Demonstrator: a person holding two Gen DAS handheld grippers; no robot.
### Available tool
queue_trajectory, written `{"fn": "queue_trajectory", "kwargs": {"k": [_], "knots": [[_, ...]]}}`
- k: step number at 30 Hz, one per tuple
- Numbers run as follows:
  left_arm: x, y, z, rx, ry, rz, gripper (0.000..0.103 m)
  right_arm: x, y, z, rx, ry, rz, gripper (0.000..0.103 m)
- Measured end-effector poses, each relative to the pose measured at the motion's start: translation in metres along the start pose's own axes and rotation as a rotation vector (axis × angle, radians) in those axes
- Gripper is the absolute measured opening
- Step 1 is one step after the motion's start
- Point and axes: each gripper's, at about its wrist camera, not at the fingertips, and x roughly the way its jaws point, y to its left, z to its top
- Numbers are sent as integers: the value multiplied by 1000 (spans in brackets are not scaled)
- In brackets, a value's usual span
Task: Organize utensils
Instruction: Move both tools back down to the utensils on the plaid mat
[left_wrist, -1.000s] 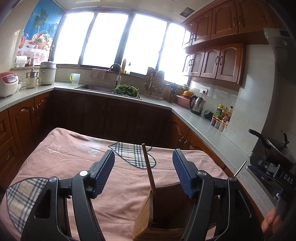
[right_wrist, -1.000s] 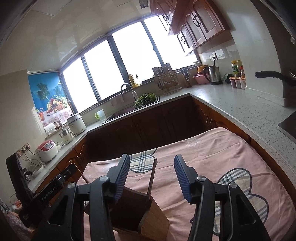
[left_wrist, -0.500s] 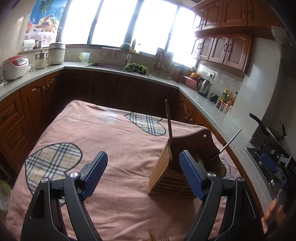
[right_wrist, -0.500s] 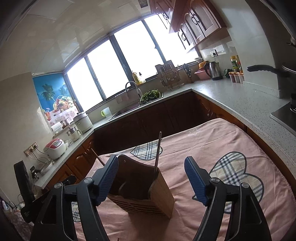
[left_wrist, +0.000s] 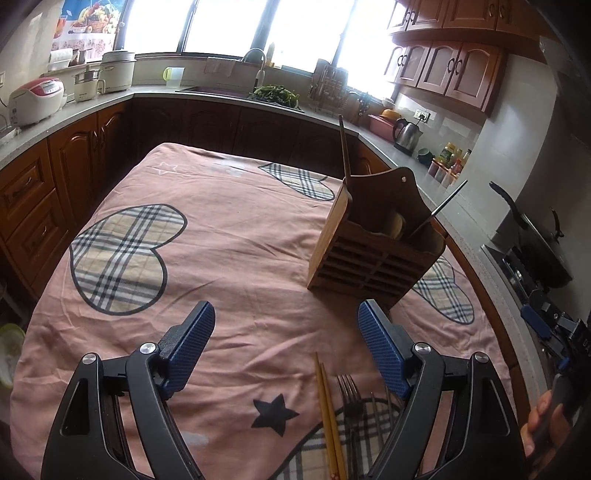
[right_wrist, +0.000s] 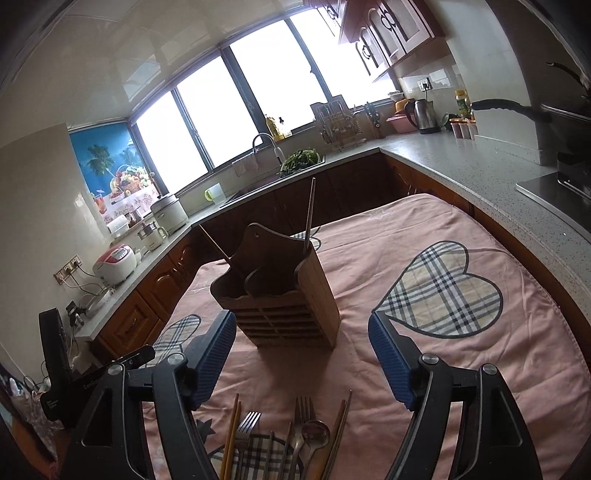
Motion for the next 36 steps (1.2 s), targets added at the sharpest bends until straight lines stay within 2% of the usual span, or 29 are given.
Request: {"fn": "queue_trajectory", "kwargs": {"k": [8,17,30,34,36], "knots": [[-14,8,-30,-14,24,-5,82,-22,-21,-33,44,42,-35,76],[-19,12,-59,-4,59,0,82,-33,-23,-68,32,84,-67,76],[3,1,-72,49,135,9,82,-15,-23,-89,-5,164,-107,75],[8,-11,-74,77,151,-17,82,-5,-25,-91,-4,193,-110,75],[11,-19,-75,101,158,-31,80,1,-26,-91,-6,208,-110,70]]}}
